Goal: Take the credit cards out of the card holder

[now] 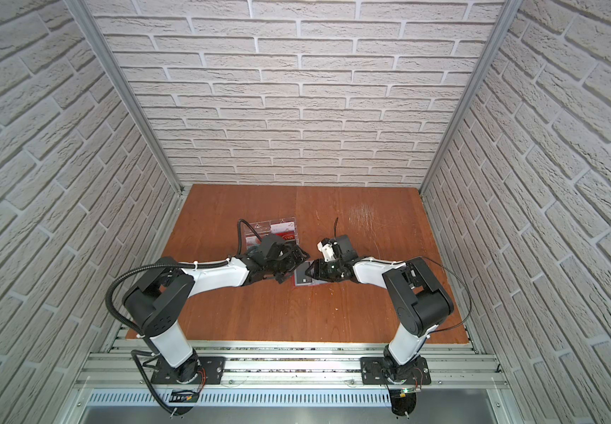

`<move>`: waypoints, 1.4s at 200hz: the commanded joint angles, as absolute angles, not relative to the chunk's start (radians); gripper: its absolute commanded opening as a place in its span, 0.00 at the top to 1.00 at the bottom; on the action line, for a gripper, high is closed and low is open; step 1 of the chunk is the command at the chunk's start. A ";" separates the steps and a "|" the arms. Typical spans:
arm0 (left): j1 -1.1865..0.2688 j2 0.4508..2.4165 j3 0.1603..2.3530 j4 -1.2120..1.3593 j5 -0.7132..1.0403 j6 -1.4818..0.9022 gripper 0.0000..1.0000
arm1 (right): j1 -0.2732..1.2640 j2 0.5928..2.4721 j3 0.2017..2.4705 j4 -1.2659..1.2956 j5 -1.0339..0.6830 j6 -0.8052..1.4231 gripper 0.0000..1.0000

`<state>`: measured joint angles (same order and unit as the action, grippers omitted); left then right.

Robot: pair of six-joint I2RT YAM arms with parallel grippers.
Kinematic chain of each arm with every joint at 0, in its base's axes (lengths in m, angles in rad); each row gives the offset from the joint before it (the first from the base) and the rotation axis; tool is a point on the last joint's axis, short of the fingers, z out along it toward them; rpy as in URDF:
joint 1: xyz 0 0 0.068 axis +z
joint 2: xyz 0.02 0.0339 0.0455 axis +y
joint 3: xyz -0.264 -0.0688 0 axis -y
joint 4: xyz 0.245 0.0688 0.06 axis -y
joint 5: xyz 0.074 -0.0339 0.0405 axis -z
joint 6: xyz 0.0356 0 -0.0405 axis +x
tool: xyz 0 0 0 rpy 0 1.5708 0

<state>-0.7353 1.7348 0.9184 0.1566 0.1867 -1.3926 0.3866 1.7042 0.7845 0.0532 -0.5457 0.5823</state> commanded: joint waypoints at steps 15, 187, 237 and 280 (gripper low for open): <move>-0.739 1.752 0.889 0.199 0.173 -1.405 0.02 | 0.379 1.739 0.761 0.134 -0.574 0.611 0.55; -0.738 1.782 0.851 0.236 0.179 -1.424 0.02 | 0.355 1.692 0.647 0.394 -0.642 0.679 0.57; -0.738 1.778 0.835 0.244 0.178 -1.430 0.02 | 0.346 1.722 0.657 0.422 -0.658 0.695 0.57; -0.736 1.776 0.827 0.250 0.178 -1.433 0.02 | 0.347 1.765 0.660 0.472 -0.679 0.719 0.57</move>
